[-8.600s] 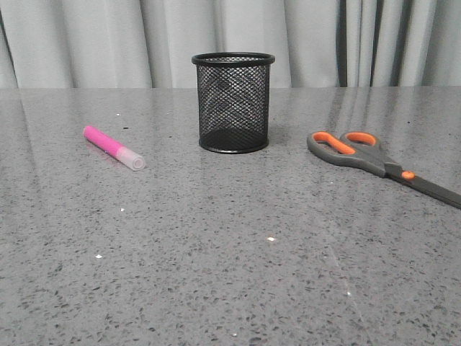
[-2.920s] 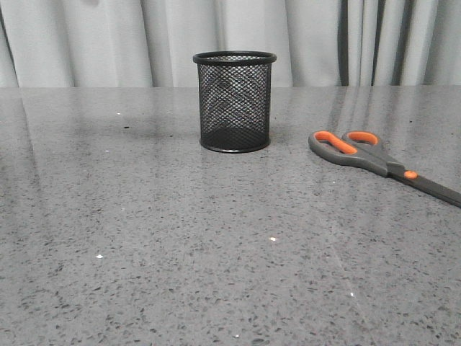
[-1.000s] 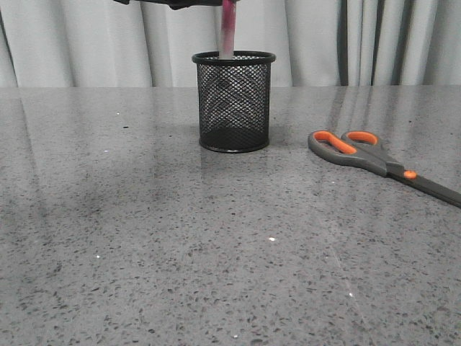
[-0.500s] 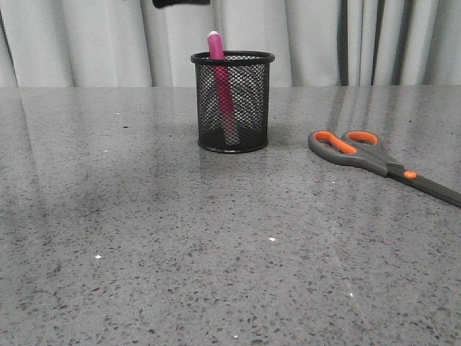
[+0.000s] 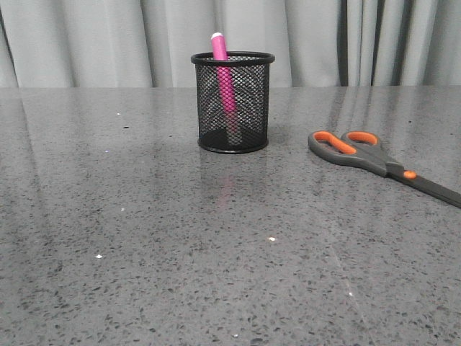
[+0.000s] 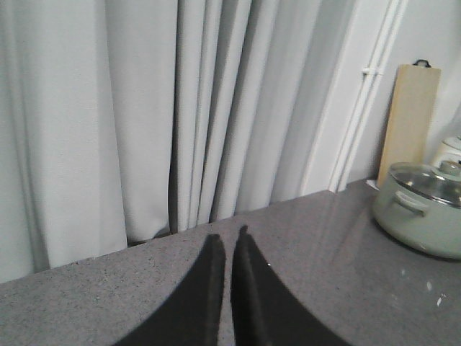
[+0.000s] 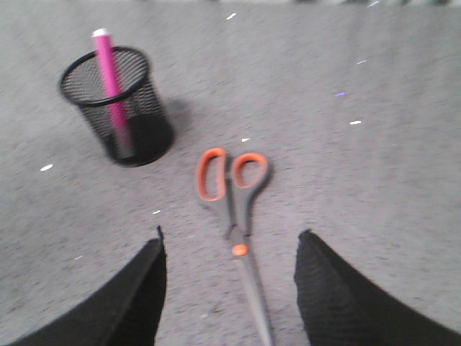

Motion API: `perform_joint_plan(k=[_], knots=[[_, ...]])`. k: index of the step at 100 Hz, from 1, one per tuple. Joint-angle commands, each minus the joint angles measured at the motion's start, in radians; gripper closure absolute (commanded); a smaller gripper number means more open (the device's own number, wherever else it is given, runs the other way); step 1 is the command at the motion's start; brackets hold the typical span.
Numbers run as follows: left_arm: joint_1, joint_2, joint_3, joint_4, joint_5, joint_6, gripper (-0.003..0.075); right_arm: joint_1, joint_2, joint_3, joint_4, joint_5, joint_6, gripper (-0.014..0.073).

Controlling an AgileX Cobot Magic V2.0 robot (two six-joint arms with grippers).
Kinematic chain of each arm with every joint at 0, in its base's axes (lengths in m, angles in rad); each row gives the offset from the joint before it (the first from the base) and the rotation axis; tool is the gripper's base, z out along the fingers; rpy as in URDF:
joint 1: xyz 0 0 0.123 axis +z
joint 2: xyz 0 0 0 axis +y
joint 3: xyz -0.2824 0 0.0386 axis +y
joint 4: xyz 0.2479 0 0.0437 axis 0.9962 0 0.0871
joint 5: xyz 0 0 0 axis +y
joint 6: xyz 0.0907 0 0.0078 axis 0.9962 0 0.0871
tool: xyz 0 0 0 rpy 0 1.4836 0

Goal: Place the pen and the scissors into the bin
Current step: 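Lower the right gripper over the scissors' pivot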

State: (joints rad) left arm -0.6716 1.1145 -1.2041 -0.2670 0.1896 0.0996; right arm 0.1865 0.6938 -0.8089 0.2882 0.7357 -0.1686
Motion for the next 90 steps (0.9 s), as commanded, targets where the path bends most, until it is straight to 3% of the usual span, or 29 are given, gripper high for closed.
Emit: perform_joint_plan(k=[1, 30, 54, 90], knots=[[-0.009, -0.087, -0.030, 0.040, 0.041, 0.003, 0.0741, 0.032, 0.127, -0.122, 0.031, 0.044, -0.019, 0.0233], [-0.009, -0.274, -0.028, 0.089, 0.357, 0.003, 0.0741, 0.057, 0.515, -0.369, 0.031, 0.309, -0.019, 0.0232], [-0.009, -0.348, -0.028, 0.049, 0.365, 0.003, 0.0741, 0.057, 0.691, -0.420, 0.031, 0.301, -0.055, 0.0231], [-0.009, -0.352, 0.013, 0.019, 0.374, 0.003, 0.0741, 0.058, 0.793, -0.422, 0.008, 0.257, -0.149, 0.0231]])
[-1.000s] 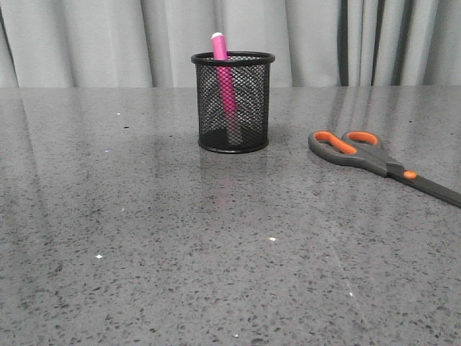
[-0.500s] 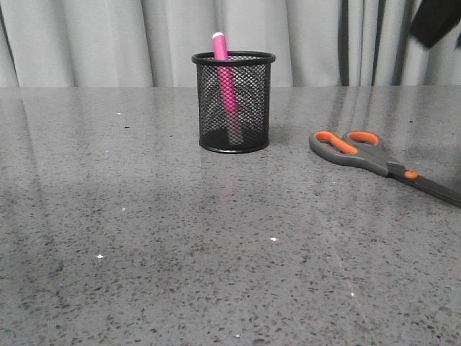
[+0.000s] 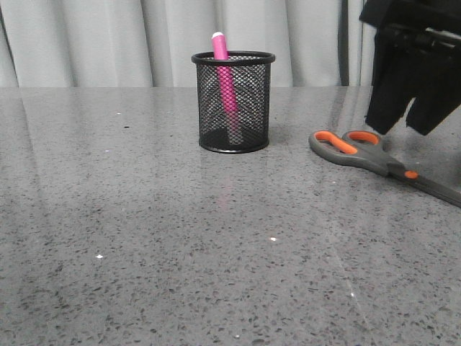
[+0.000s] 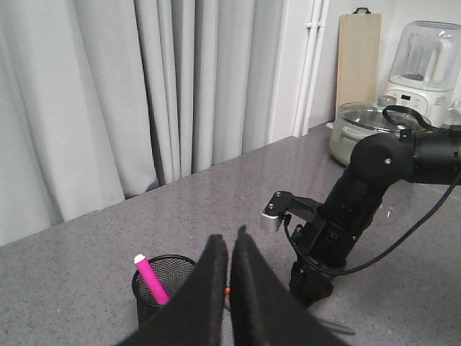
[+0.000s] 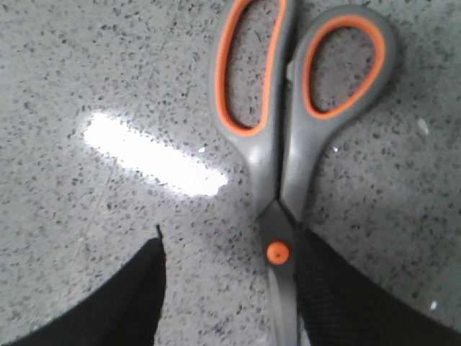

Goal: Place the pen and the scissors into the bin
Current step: 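Lower the right gripper over the scissors' pivot, then grasp the grey-and-orange scissors with the right gripper and lift them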

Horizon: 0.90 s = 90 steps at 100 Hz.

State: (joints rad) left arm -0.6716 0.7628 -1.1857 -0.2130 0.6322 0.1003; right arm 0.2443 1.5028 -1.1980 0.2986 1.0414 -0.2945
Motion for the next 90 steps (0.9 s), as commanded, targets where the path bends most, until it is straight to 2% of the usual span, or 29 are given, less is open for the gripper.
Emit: perform_joint_plan(k=[1, 12, 29, 59, 90], knots=[[-0.009, 0.000, -0.002, -0.037, -0.069, 0.002, 0.0741, 0.002, -0.016, -0.033, -0.006, -0.051, -0.023, 0.0231], [-0.009, 0.000, 0.028, -0.067, -0.085, 0.002, 0.0741, 0.019, 0.002, -0.033, -0.054, -0.084, -0.023, 0.0231], [-0.009, 0.000, 0.056, -0.088, -0.110, 0.002, 0.0741, 0.049, 0.046, -0.035, -0.059, -0.092, -0.023, 0.0231], [-0.009, 0.000, 0.056, -0.088, -0.110, 0.002, 0.0741, 0.049, 0.092, -0.036, -0.137, -0.135, -0.023, 0.0231], [-0.009, 0.000, 0.056, -0.088, -0.110, 0.002, 0.0741, 0.049, 0.159, -0.044, -0.129, -0.130, -0.007, 0.0231]])
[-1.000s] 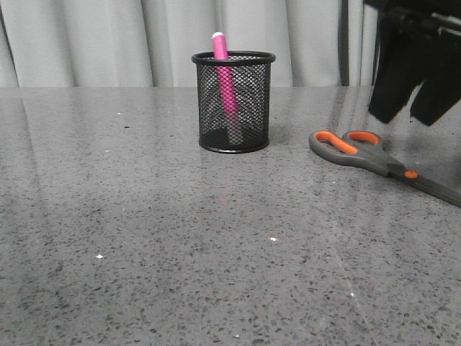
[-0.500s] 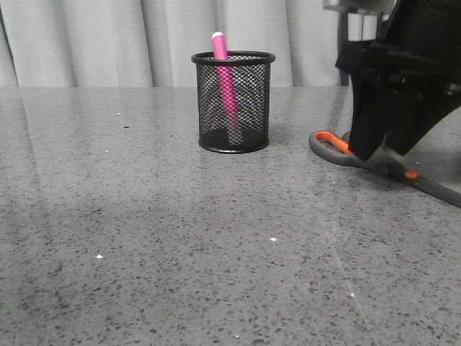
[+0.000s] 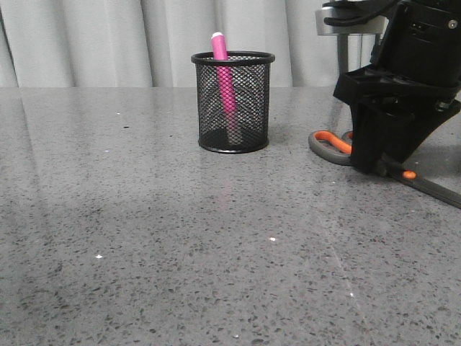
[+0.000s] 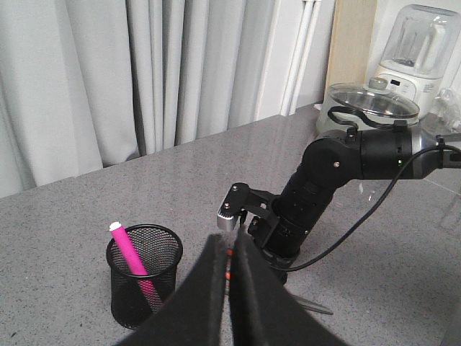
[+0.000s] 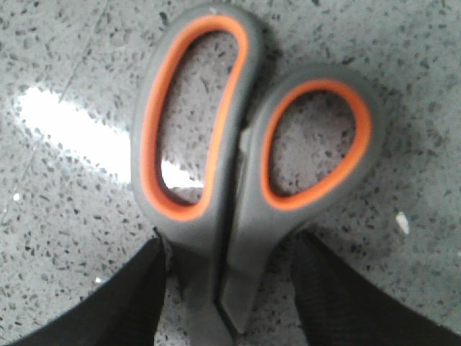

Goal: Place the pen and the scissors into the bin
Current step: 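Grasp the grey-and-orange scissors with the right gripper and lift them, then carry the scissors blade-down above the mesh cup with the right gripper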

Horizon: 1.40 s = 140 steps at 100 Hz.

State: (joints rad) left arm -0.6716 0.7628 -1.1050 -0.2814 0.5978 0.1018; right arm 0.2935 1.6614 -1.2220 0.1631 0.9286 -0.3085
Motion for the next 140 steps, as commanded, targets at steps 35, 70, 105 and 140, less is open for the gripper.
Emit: perform_joint_plan(k=[35, 70, 105, 140], knots=[[-0.009, 0.000, -0.025, -0.020, -0.064, 0.001, 0.0741, 0.001, 0.036, -0.020, 0.044, 0.020, 0.007, 0.0369], [-0.009, 0.000, -0.025, -0.020, -0.029, 0.001, 0.0741, 0.001, 0.000, -0.075, 0.131, -0.036, 0.009, 0.0455], [-0.009, -0.002, -0.025, -0.020, 0.007, 0.001, 0.0741, 0.010, -0.157, -0.253, 0.210, -0.220, 0.009, 0.0455], [-0.009, -0.002, -0.025, -0.020, -0.010, 0.001, 0.0741, 0.045, -0.233, -0.280, 0.273, -0.415, 0.009, 0.0455]])
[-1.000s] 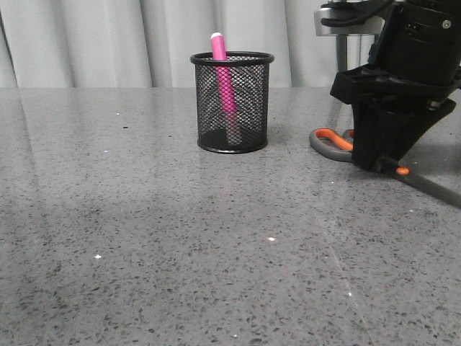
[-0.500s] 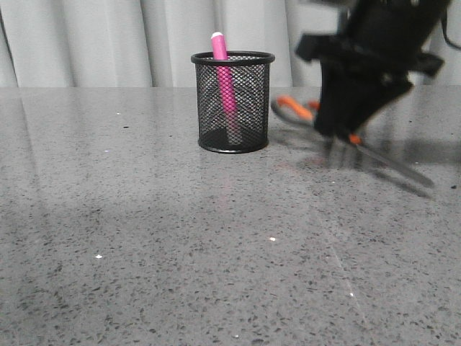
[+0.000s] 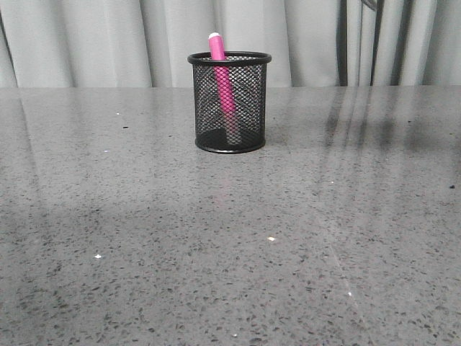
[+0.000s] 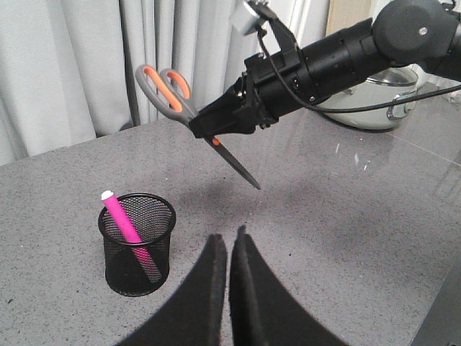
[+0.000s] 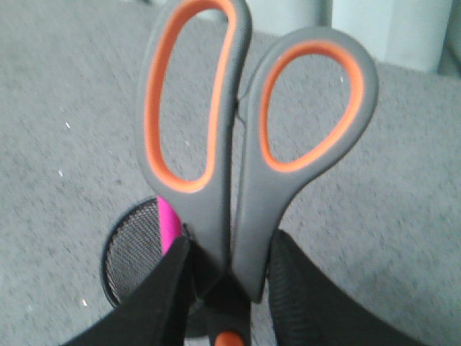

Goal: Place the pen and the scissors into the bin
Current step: 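Carry the scissors blade-down above the mesh cup with the right gripper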

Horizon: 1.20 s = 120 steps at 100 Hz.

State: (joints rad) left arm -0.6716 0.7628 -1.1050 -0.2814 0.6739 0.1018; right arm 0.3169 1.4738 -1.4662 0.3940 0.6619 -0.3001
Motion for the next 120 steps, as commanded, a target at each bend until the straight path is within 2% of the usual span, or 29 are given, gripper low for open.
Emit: perform_joint_plan(k=[1, 12, 22, 45, 57, 83, 99, 120], knots=[[-0.009, -0.002, -0.025, -0.020, -0.086, 0.001, 0.0741, 0.025, -0.045, -0.036, 0.042, -0.166, 0.000, 0.0455], [-0.009, -0.002, -0.025, -0.020, -0.091, 0.001, 0.0741, 0.081, -0.039, -0.021, 0.042, -0.307, -0.002, 0.0455], [-0.009, -0.002, -0.025, -0.020, -0.091, 0.001, 0.0741, 0.130, -0.037, 0.038, 0.042, -0.495, -0.002, 0.0455], [-0.009, -0.002, -0.025, -0.020, -0.062, 0.001, 0.0741, 0.211, -0.039, 0.280, 0.042, -0.971, 0.000, 0.0455], [-0.009, -0.002, -0.025, -0.020, -0.063, 0.001, 0.0741, 0.232, -0.030, 0.374, 0.042, -1.132, 0.021, 0.0455], [-0.009, -0.002, -0.025, -0.020, -0.073, 0.001, 0.0741, 0.237, 0.052, 0.393, 0.029, -1.293, 0.186, 0.0455], [-0.009, -0.002, -0.025, -0.020, -0.059, 0.001, 0.0741, 0.245, 0.066, 0.393, -0.025, -1.304, 0.191, 0.0455], [-0.009, -0.002, 0.011, -0.016, -0.085, 0.001, 0.0741, 0.262, 0.074, 0.393, -0.035, -1.334, 0.191, 0.0455]])
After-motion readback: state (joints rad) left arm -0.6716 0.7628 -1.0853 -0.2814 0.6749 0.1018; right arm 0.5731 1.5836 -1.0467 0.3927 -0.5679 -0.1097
